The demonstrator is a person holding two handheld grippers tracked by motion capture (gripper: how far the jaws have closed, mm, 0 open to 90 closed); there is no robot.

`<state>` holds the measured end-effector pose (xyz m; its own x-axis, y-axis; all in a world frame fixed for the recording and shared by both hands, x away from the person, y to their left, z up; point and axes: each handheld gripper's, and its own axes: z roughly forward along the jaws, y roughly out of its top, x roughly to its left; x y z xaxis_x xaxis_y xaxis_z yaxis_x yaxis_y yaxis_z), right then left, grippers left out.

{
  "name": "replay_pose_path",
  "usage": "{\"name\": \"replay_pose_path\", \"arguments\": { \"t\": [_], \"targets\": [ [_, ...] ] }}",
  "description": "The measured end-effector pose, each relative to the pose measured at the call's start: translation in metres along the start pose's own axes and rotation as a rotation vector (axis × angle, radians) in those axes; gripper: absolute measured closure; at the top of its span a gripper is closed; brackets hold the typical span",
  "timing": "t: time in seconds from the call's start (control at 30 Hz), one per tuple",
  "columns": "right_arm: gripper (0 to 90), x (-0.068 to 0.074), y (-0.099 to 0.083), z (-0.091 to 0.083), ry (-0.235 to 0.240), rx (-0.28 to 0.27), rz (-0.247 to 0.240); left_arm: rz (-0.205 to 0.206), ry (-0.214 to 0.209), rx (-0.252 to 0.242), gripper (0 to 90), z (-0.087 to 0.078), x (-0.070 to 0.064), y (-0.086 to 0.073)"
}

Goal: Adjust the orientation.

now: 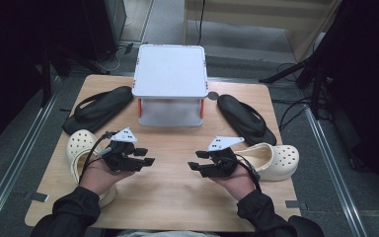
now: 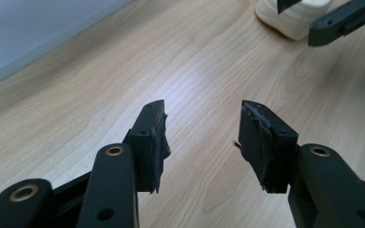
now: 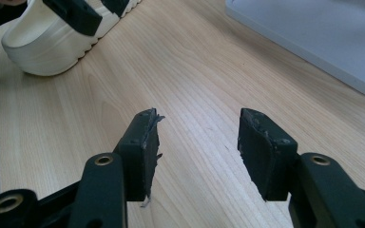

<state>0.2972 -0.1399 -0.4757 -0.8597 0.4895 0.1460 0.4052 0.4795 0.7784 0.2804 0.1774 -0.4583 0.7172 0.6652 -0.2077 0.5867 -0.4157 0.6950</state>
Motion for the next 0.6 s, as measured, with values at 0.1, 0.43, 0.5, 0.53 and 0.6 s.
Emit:
{"name": "replay_pose_path", "arguments": {
  "t": [0.1,0.43,0.5,0.53,0.6],
  "targets": [
    [49.4,0.002,0.000,0.000,0.000,0.002,-0.010,-0.012,-0.003,0.007,55.6,-0.002,0.002,0.000],
    [51.8,0.007,0.000,0.008,0.044,0.042,-0.031,-0.028,0.011,0.007,52.4,-0.009,0.004,-0.001],
    [51.0,0.007,0.001,0.008,0.042,0.048,-0.033,-0.033,0.017,0.005,52.0,-0.012,0.005,-0.001],
    [50.7,0.007,0.001,0.008,0.043,0.050,-0.034,-0.035,0.018,0.007,51.8,-0.013,0.005,-0.001],
    [49.9,0.006,0.002,0.008,0.039,0.053,-0.038,-0.037,0.025,0.011,51.6,-0.016,0.005,-0.002]
  ]
}}
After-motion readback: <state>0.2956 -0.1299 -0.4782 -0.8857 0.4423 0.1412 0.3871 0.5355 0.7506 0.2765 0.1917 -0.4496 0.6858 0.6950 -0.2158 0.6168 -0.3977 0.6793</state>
